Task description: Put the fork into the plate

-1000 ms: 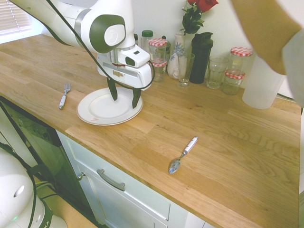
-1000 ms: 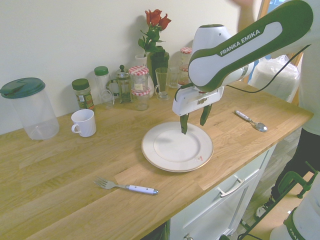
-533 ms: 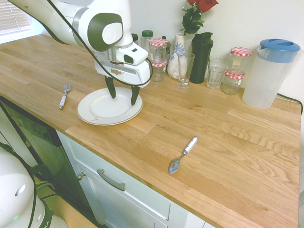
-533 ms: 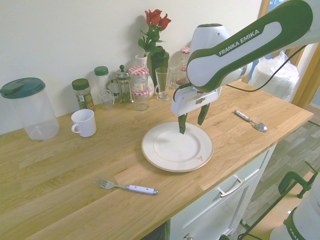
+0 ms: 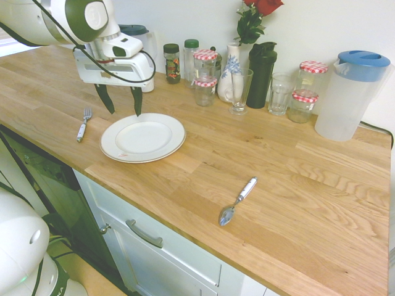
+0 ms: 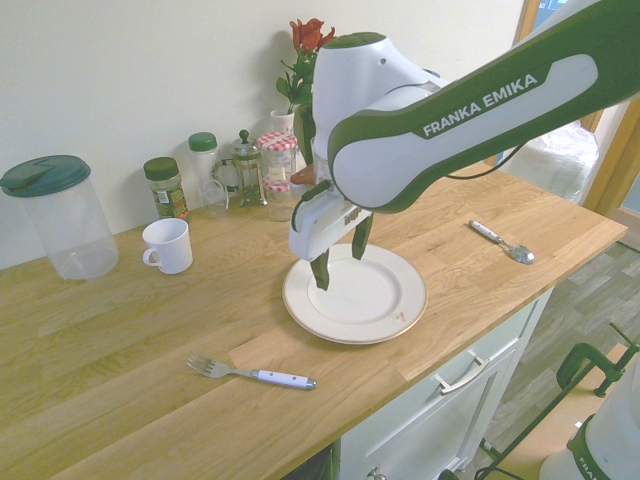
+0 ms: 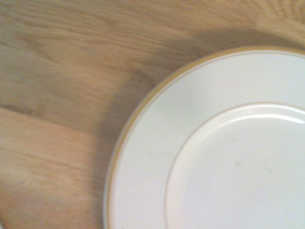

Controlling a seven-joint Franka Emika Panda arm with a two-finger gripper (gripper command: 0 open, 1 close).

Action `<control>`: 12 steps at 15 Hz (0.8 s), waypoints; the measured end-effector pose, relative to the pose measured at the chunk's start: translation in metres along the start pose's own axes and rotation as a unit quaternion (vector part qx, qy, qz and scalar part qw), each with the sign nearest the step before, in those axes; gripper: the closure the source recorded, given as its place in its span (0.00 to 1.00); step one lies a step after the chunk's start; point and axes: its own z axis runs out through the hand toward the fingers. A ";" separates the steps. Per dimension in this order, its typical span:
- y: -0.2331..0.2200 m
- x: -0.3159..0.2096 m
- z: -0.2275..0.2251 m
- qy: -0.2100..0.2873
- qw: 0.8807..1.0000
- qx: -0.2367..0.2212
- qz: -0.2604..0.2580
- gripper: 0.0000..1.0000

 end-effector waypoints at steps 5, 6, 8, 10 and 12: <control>-0.036 -0.036 0.005 -0.035 0.998 -0.026 -0.049 0.00; -0.044 -0.042 0.009 -0.044 0.997 -0.029 -0.058 0.00; -0.059 -0.054 0.017 -0.062 0.995 -0.029 -0.077 0.00; -0.074 -0.064 0.023 -0.083 0.991 -0.028 -0.099 0.00; -0.083 -0.065 0.030 -0.100 0.989 -0.027 -0.109 0.00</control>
